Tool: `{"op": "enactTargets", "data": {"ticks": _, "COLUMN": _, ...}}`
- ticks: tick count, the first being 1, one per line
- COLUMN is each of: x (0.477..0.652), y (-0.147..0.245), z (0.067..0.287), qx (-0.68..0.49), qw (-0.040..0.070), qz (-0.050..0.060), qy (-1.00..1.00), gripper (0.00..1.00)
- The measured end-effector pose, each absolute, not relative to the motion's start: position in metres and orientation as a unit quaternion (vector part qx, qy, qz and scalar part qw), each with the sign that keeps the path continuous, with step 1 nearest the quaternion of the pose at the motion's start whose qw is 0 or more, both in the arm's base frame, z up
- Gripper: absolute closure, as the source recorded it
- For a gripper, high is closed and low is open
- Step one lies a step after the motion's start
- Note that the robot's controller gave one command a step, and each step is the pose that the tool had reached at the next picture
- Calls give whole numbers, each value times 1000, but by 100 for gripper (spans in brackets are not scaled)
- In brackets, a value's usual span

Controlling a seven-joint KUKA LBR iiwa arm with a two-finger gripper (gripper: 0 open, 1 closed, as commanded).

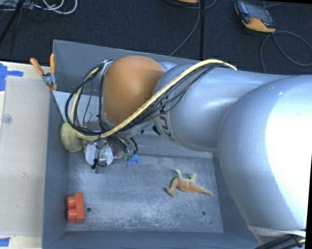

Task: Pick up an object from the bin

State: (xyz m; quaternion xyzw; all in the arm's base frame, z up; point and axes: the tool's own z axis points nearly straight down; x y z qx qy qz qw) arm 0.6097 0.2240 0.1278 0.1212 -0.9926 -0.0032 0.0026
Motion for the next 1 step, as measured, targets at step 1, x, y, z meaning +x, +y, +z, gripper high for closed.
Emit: {"op": "enactTargets", "data": {"ticks": 1, "x": 610, "y": 224, "z": 144, "qx": 121, "qw": 2, "qz": -3, "qy": -993, "gripper": 100}}
